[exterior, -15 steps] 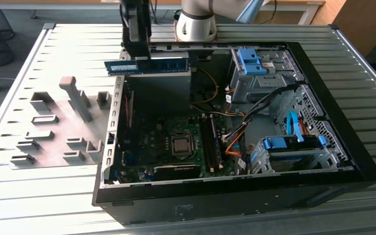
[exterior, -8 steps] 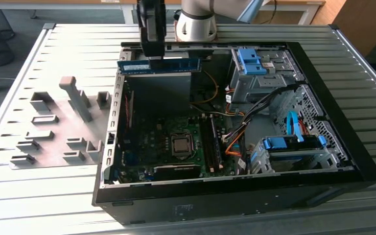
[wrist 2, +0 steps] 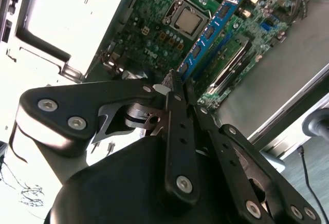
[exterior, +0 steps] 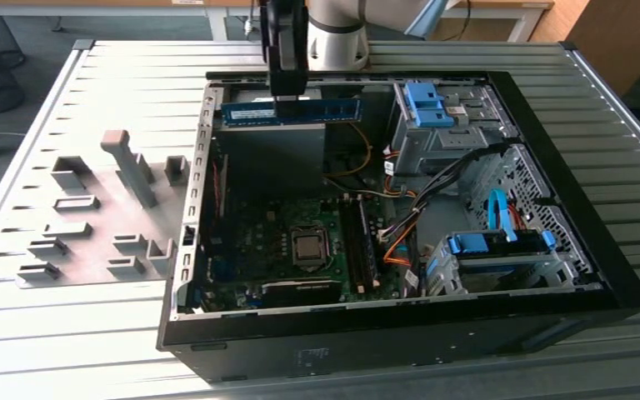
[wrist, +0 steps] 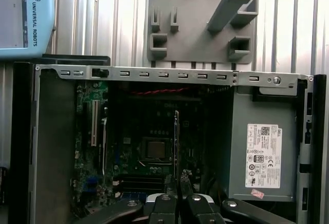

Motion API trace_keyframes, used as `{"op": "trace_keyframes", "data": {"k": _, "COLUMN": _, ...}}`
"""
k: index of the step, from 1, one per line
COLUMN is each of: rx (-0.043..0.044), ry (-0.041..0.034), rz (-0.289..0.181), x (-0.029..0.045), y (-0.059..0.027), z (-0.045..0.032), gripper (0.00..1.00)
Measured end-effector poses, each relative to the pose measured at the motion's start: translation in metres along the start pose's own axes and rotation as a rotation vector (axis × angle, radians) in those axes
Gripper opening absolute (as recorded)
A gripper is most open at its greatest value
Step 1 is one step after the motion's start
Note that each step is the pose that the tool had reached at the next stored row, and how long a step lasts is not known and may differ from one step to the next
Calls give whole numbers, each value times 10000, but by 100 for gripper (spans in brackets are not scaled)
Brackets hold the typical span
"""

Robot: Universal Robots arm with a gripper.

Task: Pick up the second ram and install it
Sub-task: 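Pick up the second ram and move it above second insertion slot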

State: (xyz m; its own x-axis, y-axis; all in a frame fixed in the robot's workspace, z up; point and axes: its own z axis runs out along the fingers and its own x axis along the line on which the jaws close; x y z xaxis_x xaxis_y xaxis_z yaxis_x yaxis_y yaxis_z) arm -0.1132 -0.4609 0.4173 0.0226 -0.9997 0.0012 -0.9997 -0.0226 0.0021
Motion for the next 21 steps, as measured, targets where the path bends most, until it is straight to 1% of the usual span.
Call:
{"op": "trace_keyframes", "data": {"k": 2, "rx": 0, "ry": 0, "rz": 0, "x": 1, "y": -17, "z": 0, "gripper": 14}}
{"op": "trace_keyframes", "data": {"k": 16, "rx": 0, "ry": -1, "rz": 1, "x": 1, "y": -20, "z": 0, "gripper": 14}}
{"op": "trace_keyframes", "data": {"k": 18, "rx": 0, "ry": 0, "rz": -1, "x": 0, "y": -37, "z": 0, "gripper": 14}}
{"op": "trace_keyframes", "data": {"k": 21, "rx": 0, "ry": 1, "rz": 1, "x": 2, "y": -98, "z": -1, "gripper": 14}}
